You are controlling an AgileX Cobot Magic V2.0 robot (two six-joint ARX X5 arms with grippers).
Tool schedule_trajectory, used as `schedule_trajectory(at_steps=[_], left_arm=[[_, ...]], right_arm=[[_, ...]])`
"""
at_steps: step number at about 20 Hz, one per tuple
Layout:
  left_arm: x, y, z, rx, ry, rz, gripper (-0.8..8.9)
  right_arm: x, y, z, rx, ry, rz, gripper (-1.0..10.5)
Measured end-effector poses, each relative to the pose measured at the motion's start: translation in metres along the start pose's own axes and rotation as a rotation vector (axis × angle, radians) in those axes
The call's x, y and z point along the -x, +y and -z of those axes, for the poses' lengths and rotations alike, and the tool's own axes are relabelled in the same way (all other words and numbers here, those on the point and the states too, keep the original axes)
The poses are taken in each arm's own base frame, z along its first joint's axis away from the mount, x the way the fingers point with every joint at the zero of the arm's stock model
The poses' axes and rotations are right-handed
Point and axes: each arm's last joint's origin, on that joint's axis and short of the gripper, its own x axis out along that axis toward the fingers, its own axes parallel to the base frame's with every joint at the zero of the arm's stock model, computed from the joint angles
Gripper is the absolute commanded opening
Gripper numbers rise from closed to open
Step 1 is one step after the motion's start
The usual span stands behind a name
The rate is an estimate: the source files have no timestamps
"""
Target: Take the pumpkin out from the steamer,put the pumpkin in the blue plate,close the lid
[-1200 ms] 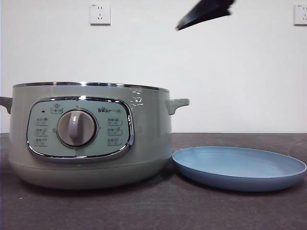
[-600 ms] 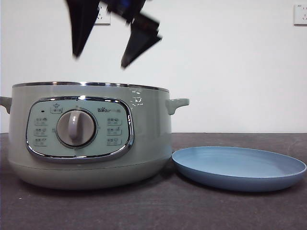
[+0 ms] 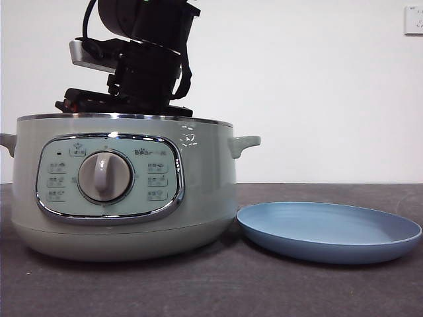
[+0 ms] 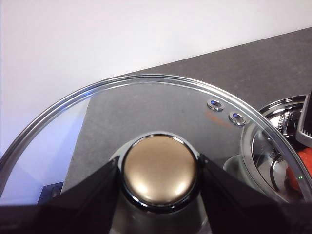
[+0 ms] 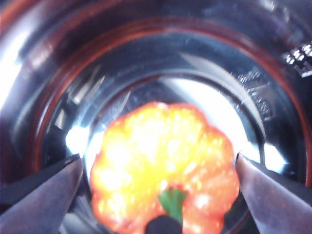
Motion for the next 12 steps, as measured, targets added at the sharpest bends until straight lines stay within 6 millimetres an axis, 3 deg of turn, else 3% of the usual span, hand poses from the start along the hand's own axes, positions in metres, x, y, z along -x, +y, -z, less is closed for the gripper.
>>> schedule_trajectory(at_steps=[1, 5, 9, 12], left_arm=[[0.000, 0.000, 0.000, 0.000, 0.000, 0.000, -0.08], [0.000, 0.000, 0.000, 0.000, 0.000, 0.000, -0.08], [0.000, 0.000, 0.000, 0.000, 0.000, 0.002, -0.08], [0.000, 0.000, -0.004, 0.021, -0.033, 0.002, -0.08]], right_arm=[[0.000, 0.000, -0.001, 0.001, -0.006, 0.003, 0.0], [0.010, 0.000, -0.002, 0.003, -0.025, 0.007, 0.0], [0.090, -0.009, 0.002, -0.005, -0.120, 0.032, 0.0], [0.146, -0.041, 0.038, -0.109, -0.003, 0.059, 0.0]])
